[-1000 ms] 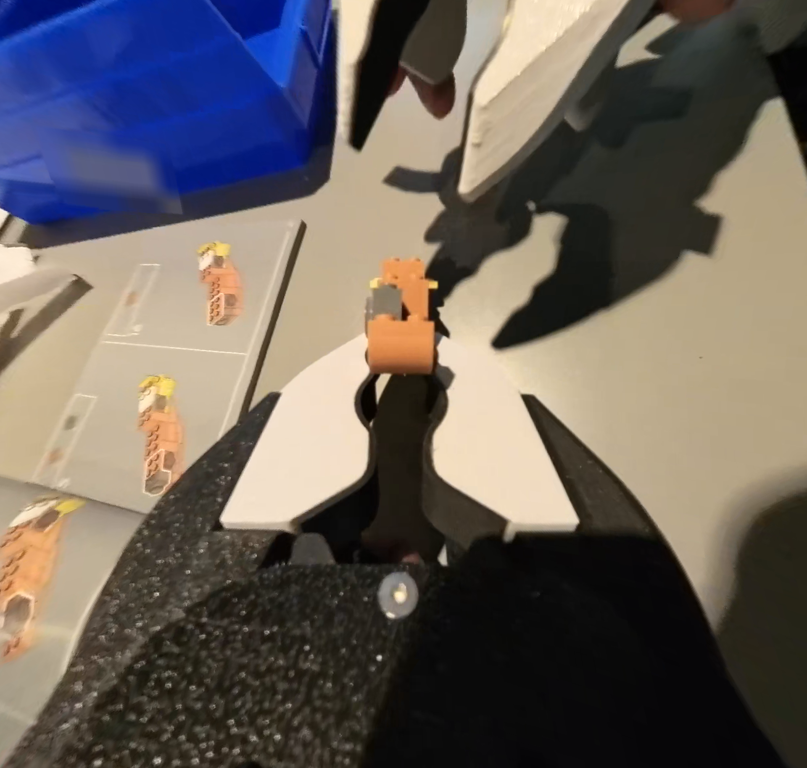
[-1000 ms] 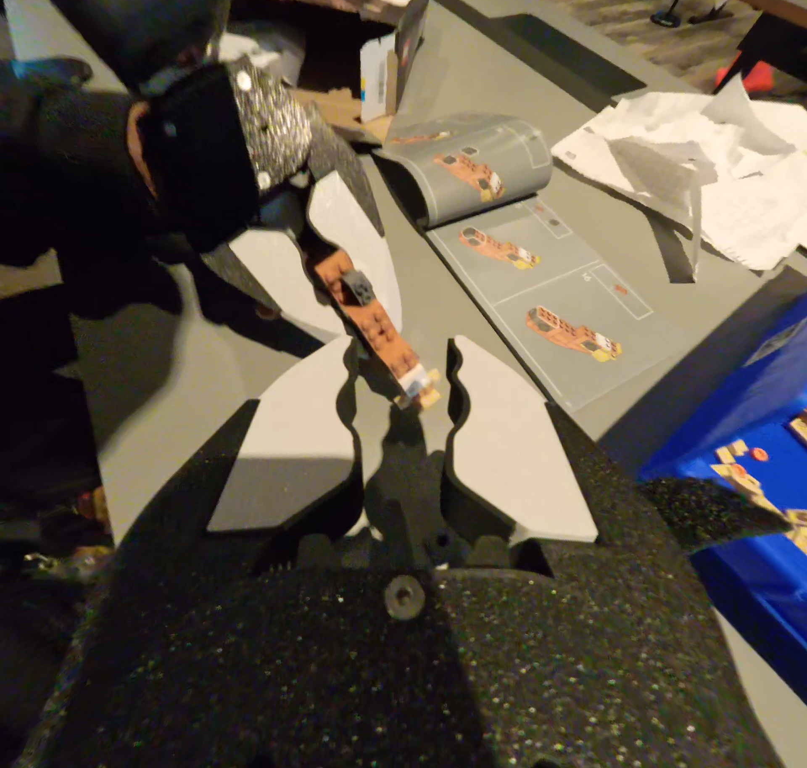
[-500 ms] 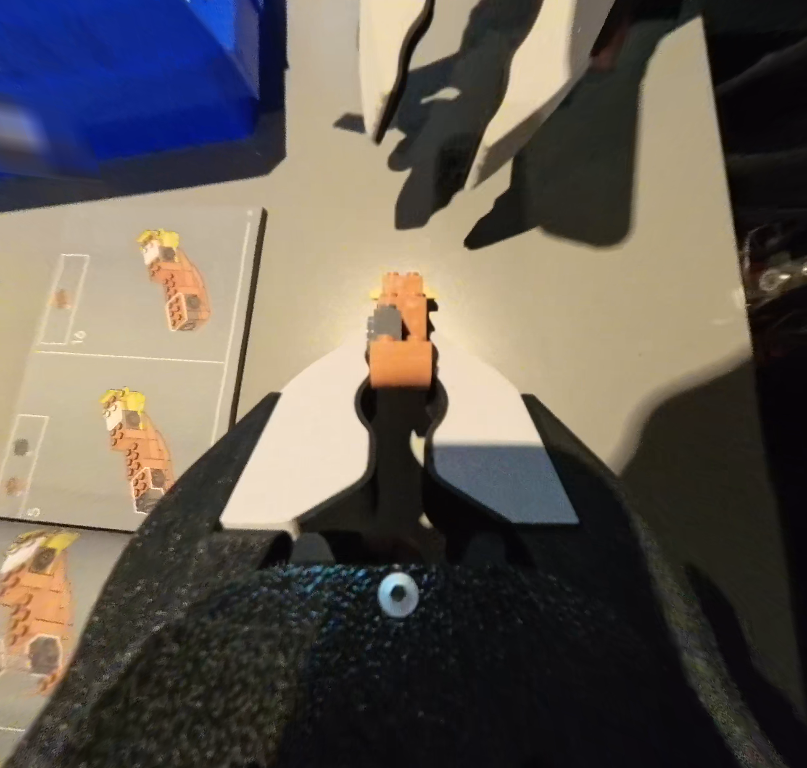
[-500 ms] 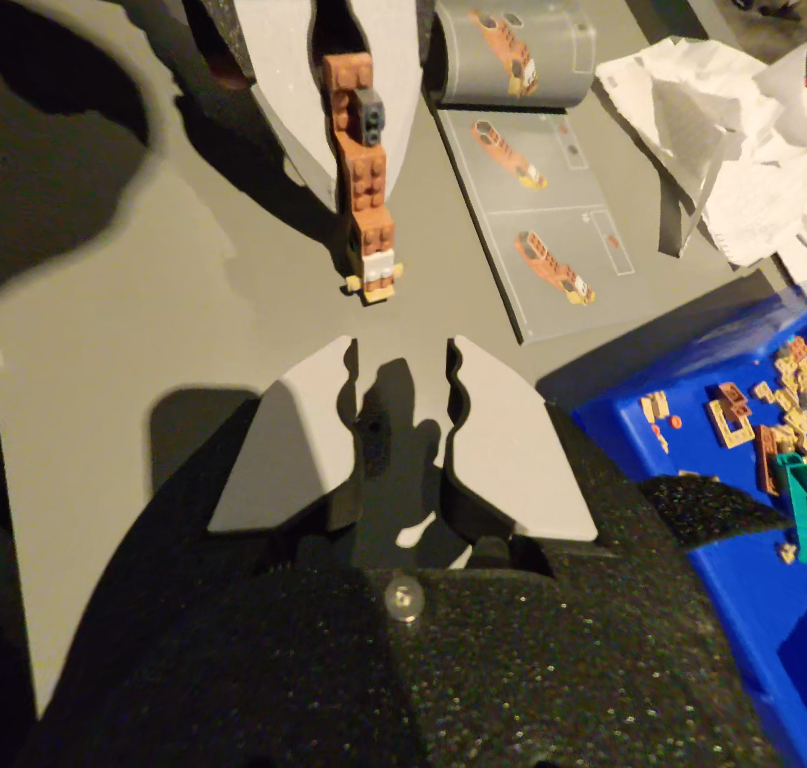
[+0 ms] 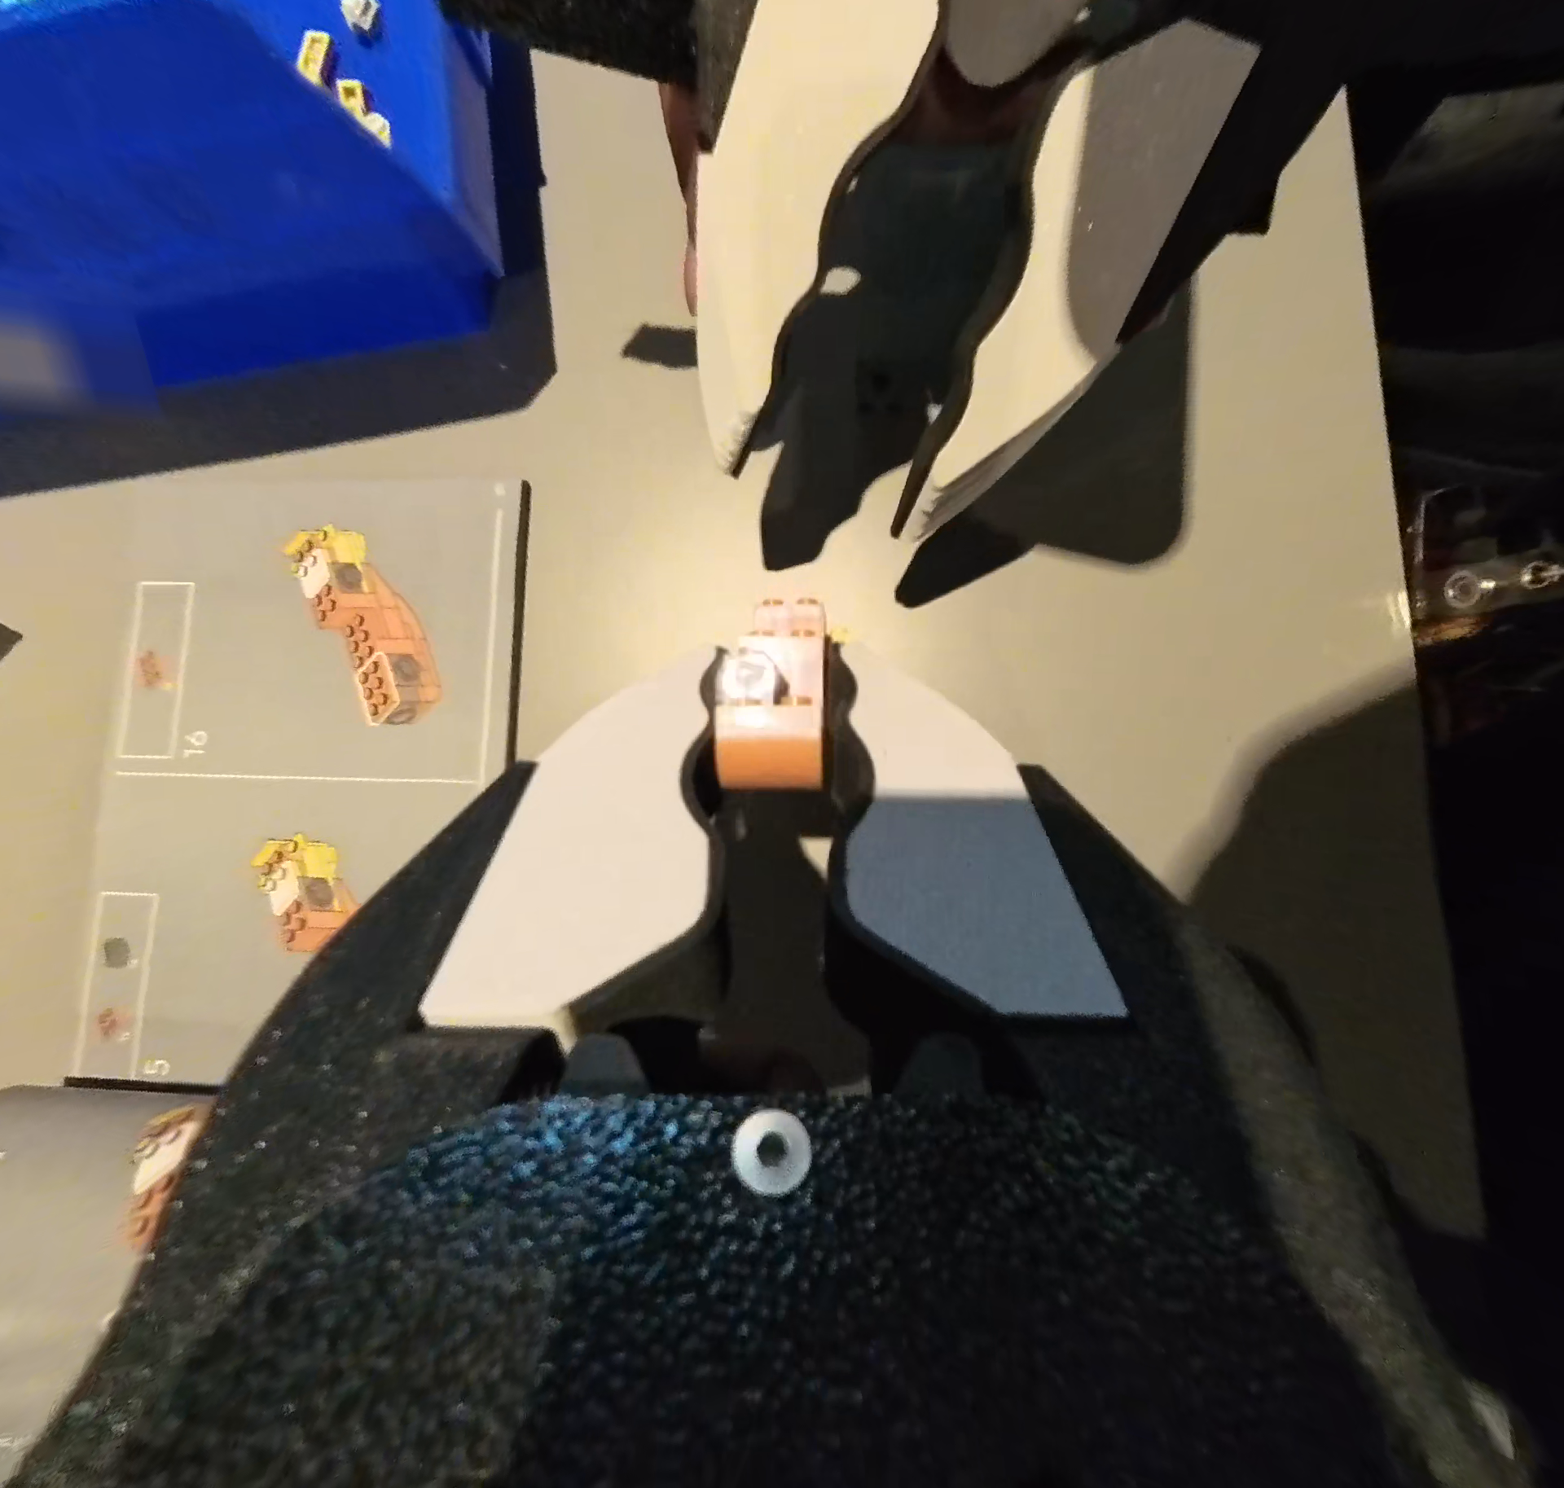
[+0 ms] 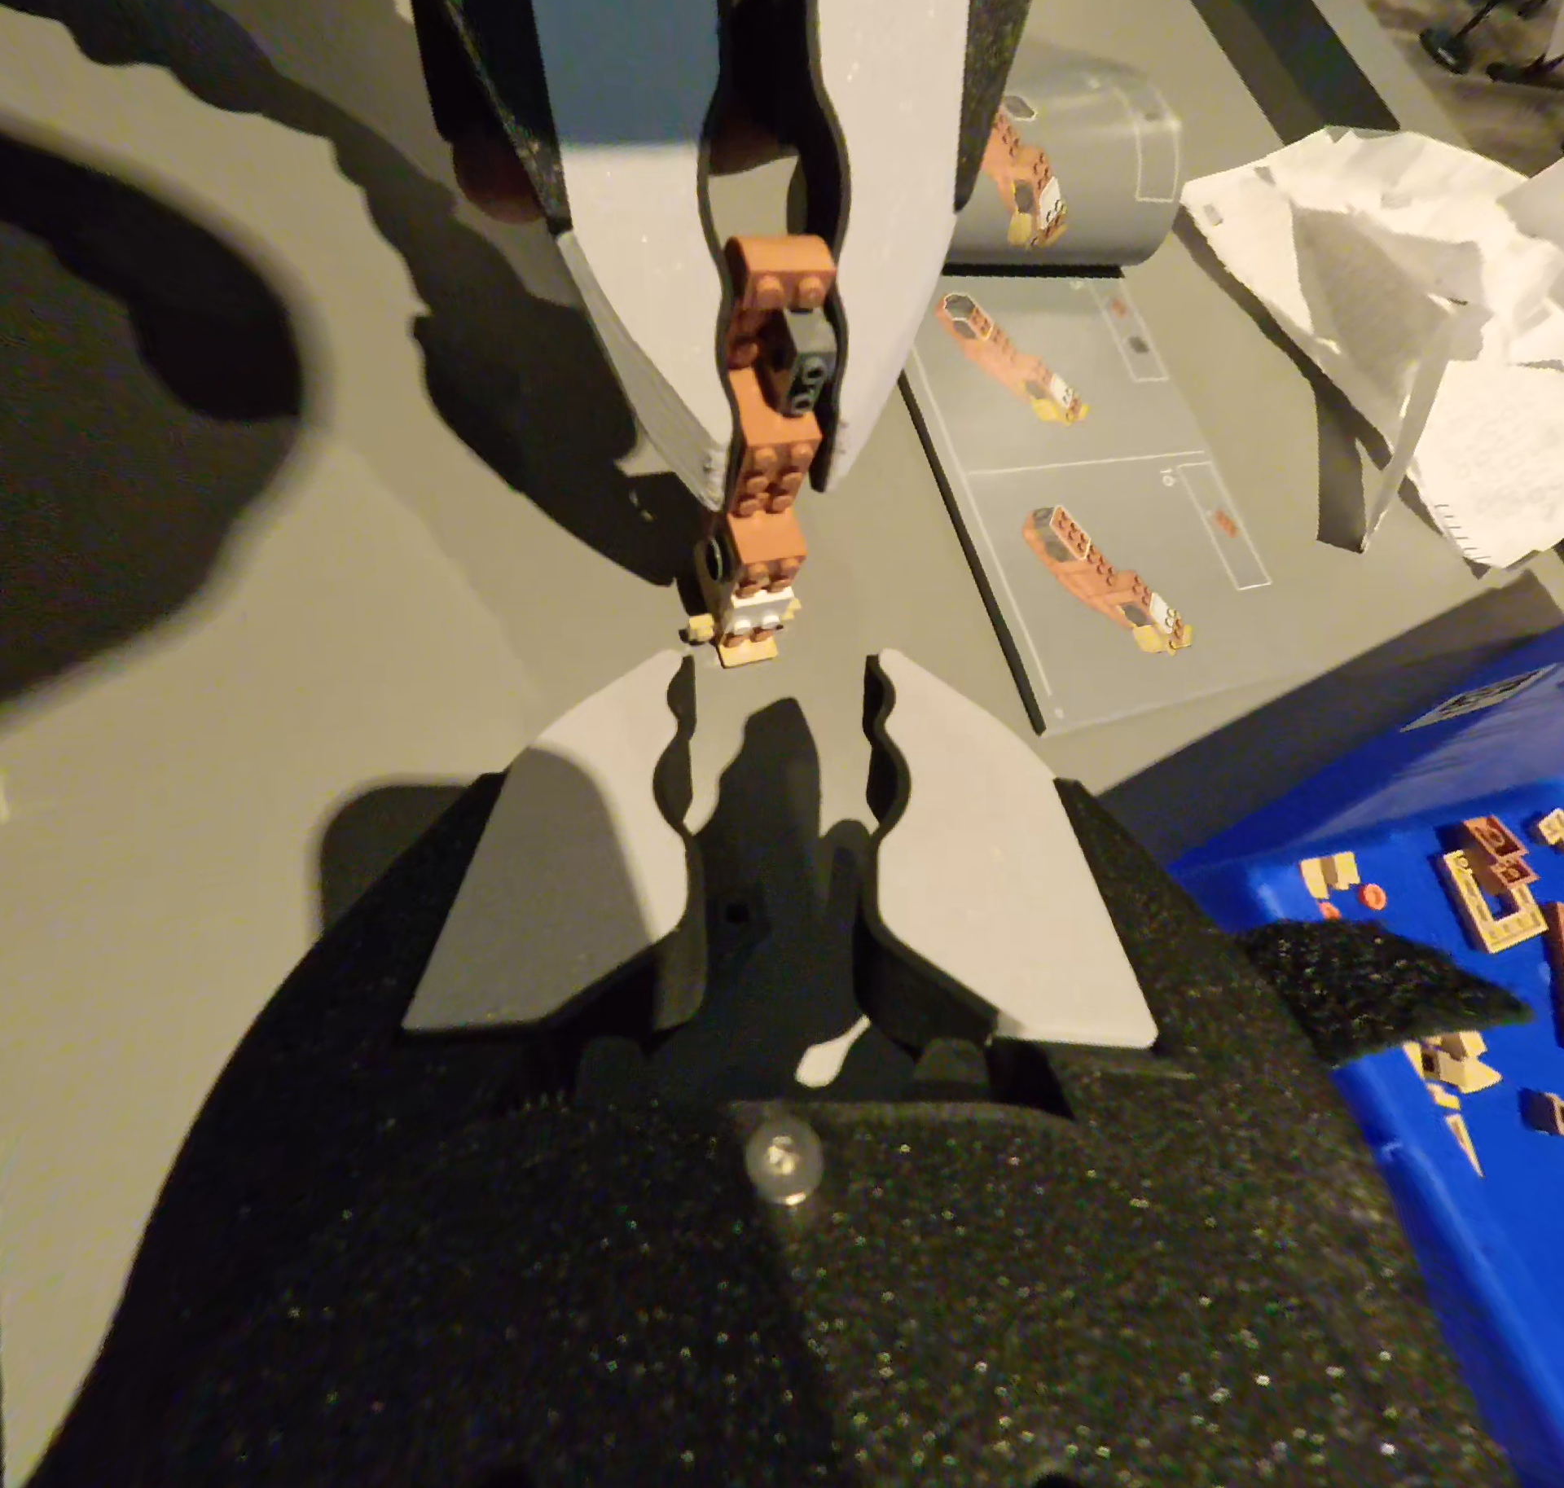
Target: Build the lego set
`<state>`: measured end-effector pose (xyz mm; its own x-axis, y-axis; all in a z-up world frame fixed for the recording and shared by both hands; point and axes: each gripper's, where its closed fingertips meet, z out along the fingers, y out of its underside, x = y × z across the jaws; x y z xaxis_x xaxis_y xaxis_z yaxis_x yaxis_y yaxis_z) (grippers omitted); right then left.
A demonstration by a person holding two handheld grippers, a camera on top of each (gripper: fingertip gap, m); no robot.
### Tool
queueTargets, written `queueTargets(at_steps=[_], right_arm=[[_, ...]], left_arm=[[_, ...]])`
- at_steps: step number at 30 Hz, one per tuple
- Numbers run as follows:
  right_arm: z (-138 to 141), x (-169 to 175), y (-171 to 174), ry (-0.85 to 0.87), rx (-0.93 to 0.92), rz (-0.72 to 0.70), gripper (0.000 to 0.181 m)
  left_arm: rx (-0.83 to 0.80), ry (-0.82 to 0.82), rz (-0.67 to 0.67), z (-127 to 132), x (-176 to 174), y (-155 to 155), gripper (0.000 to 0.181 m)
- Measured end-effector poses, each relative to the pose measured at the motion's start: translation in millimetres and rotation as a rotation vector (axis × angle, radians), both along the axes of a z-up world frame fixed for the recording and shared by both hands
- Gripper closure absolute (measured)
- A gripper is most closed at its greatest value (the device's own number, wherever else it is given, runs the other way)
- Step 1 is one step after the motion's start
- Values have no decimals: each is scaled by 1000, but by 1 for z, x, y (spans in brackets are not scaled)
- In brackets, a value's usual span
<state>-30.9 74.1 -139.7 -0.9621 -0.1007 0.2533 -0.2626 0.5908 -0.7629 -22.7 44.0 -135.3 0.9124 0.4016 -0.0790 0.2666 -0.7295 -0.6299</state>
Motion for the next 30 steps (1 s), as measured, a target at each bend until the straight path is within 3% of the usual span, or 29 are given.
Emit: queueTargets(at_steps=[9, 13, 18, 21, 25, 30], right_arm=[[-1, -1, 7, -4, -3, -9, 143], [-2, -5, 17, 11, 16, -15, 142], [-8, -10, 53, 0, 84, -33, 142], [-14, -9, 73, -60, 114, -57, 142], [-24, -6, 80, -74, 143, -35, 143], [-31, -6, 69, 5, 178, 57, 139]], left_arm=[[23, 3, 9, 1, 2, -2, 148], [79, 53, 38, 15, 1, -6, 135], [301, 227, 139, 57, 17, -22, 127], [486, 306, 263, 68, 32, -27, 129], [615, 342, 385, 59, 49, -18, 133], [544, 330, 371, 34, 67, 7, 134]])
